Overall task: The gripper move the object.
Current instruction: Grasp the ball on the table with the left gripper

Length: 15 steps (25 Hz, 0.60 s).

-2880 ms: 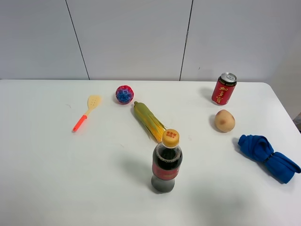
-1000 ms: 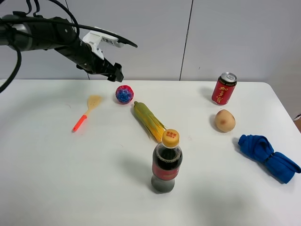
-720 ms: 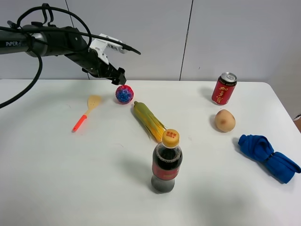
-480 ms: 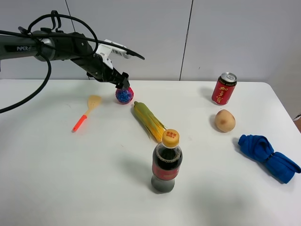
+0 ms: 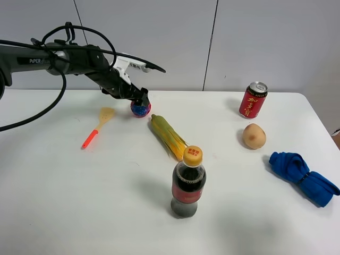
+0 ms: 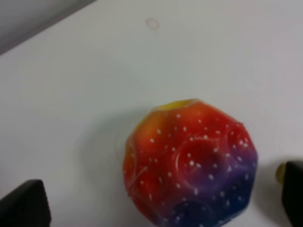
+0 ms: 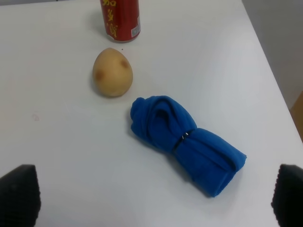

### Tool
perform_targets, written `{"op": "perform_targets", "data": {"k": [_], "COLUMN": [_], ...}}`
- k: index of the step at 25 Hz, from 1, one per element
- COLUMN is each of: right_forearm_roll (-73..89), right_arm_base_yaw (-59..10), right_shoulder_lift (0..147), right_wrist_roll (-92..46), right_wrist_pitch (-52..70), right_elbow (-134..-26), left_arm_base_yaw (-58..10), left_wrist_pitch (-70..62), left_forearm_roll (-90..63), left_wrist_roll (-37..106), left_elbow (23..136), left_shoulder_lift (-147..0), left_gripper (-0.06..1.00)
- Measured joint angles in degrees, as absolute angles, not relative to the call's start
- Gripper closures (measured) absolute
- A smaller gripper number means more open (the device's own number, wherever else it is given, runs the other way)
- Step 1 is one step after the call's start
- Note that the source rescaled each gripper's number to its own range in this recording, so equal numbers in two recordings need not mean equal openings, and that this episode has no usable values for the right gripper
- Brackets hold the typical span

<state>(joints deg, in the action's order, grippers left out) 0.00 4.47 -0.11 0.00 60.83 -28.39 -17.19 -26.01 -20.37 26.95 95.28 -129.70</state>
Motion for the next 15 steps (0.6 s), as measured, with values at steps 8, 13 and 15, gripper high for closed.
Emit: {"op": "perform_targets", "data": {"k": [8,13,15], "right_forearm_roll": [0.0,0.0,0.0], "right_arm_base_yaw": [4.5,4.5,4.5], "right_shoulder_lift": [-0.1,-0.1,-0.1], "right_wrist_roll": [0.0,0.0,0.0], "right_wrist_pitch": [60.8,60.8,60.8], "right_elbow": [-28.4,-28.4,-28.4], "left_arm_base_yaw": [-17.2,-17.3,-17.3], "left_wrist_pitch": [-22.3,-22.5,-22.5], "left_forearm_roll": [-21.5,-23.1,-23.3], "left_wrist_roll": [28.2,28.3,28.3], "left_elbow": [96.4,98.3,98.5], "left_shoulder_lift": [-132.3,-133.8,-134.0], "left_gripper": [-0.06,-0.06,-0.06]}}
